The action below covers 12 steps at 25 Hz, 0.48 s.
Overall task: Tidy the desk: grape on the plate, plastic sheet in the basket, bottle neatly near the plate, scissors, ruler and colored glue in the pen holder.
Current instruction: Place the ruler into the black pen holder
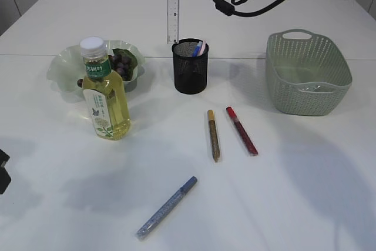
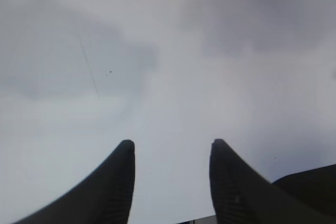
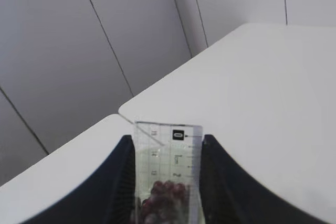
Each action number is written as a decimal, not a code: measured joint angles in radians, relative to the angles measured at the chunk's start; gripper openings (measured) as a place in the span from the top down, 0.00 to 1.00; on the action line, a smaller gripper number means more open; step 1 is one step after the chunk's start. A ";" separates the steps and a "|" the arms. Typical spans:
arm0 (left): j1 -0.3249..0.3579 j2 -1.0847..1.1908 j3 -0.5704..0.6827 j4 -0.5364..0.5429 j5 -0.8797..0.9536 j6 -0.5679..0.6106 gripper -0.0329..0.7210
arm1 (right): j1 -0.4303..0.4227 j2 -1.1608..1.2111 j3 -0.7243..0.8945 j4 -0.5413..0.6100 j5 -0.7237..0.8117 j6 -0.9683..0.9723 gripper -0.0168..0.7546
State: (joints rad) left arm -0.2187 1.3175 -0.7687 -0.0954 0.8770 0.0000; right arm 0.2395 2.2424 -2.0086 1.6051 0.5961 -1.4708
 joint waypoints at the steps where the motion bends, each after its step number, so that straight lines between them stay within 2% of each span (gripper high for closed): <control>1: 0.000 0.000 0.000 0.000 0.003 0.000 0.50 | 0.000 0.024 -0.030 0.015 -0.005 -0.033 0.60; 6: 0.000 0.000 0.000 0.000 0.008 0.000 0.50 | -0.004 0.128 -0.158 0.057 -0.034 -0.145 0.60; 12: 0.000 0.000 0.000 0.000 0.010 0.000 0.50 | -0.007 0.187 -0.191 0.077 -0.060 -0.267 0.60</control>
State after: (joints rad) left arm -0.2187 1.3175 -0.7687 -0.0954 0.8870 0.0000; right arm 0.2326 2.4298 -2.1996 1.6820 0.5362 -1.7376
